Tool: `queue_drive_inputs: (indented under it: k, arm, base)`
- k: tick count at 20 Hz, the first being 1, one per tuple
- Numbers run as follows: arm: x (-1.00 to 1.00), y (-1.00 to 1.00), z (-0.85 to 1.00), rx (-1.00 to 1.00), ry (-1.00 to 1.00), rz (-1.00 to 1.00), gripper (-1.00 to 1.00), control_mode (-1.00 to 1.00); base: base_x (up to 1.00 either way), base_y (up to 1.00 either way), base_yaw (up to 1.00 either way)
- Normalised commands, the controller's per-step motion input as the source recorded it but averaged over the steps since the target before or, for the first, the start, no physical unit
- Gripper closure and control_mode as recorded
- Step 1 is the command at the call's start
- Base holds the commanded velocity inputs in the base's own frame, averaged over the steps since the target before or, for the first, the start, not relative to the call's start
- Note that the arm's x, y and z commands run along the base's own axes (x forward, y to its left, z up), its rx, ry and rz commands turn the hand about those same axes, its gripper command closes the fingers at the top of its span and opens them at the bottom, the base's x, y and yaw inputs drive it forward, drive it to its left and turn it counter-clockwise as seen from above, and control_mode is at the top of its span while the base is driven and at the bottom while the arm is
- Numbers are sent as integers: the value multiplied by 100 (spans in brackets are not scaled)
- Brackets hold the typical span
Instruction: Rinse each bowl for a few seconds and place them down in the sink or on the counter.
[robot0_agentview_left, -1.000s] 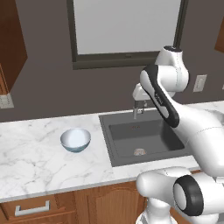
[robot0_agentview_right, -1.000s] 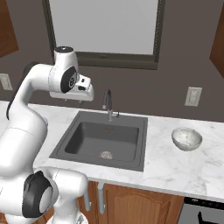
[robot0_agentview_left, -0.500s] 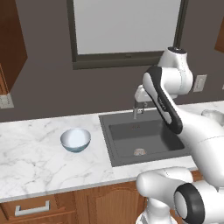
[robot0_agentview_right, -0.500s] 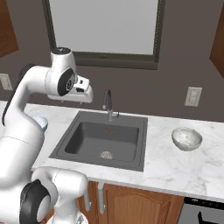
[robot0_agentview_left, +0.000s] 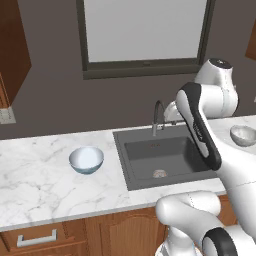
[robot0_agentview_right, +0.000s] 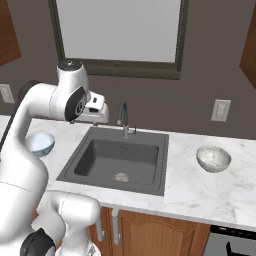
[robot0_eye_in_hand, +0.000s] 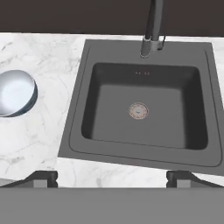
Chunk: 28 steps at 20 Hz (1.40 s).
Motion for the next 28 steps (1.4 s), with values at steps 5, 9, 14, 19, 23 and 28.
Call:
queue_drive_inputs:
  k: [5, 9, 14, 19, 23, 28]
  arm:
    - [-38, -33, 0, 6, -9, 3, -100, -100]
    - [-25, -33, 2, 1, -7, 3, -100, -100]
    - [-9, -35, 1, 1, -5, 4, -100, -100]
    - [0, -31, -1, 0, -7, 7, -100, -100]
    - [1, -25, -4, 0, -13, 8, -100, -100]
    - [6, -26, -7, 0, -13, 8, -100, -100]
  base:
    - [0, 0, 0]
    - [0, 0, 0]
    - [0, 0, 0]
    - [0, 0, 0]
    - [0, 0, 0]
    - [0, 0, 0]
